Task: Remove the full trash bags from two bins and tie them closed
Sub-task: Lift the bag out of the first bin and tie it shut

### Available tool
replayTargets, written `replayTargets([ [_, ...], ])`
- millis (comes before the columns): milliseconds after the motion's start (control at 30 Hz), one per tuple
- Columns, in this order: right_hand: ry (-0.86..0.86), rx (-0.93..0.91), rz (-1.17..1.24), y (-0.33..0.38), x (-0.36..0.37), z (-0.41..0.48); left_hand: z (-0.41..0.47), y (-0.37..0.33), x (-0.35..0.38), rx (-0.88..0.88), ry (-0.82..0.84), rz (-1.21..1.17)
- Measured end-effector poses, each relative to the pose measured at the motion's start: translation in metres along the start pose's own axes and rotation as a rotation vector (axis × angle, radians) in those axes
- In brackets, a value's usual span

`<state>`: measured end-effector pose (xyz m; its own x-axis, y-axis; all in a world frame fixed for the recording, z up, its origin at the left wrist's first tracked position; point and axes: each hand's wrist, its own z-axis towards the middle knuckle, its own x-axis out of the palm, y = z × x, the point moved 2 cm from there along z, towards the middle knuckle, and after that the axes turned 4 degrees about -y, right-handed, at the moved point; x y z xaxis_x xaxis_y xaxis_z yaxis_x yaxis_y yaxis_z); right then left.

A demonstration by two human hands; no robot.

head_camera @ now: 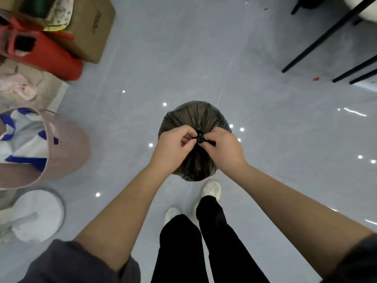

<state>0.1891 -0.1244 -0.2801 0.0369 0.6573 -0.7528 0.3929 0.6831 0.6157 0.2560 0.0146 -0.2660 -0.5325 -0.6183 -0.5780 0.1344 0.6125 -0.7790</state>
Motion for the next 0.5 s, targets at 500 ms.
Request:
replayTargets([
  [500, -0.079, 0.105, 0.061, -0.085, -0.141, 0.364, 0.411, -0.091, 0.027, 0.065, 0.148, -0.009],
])
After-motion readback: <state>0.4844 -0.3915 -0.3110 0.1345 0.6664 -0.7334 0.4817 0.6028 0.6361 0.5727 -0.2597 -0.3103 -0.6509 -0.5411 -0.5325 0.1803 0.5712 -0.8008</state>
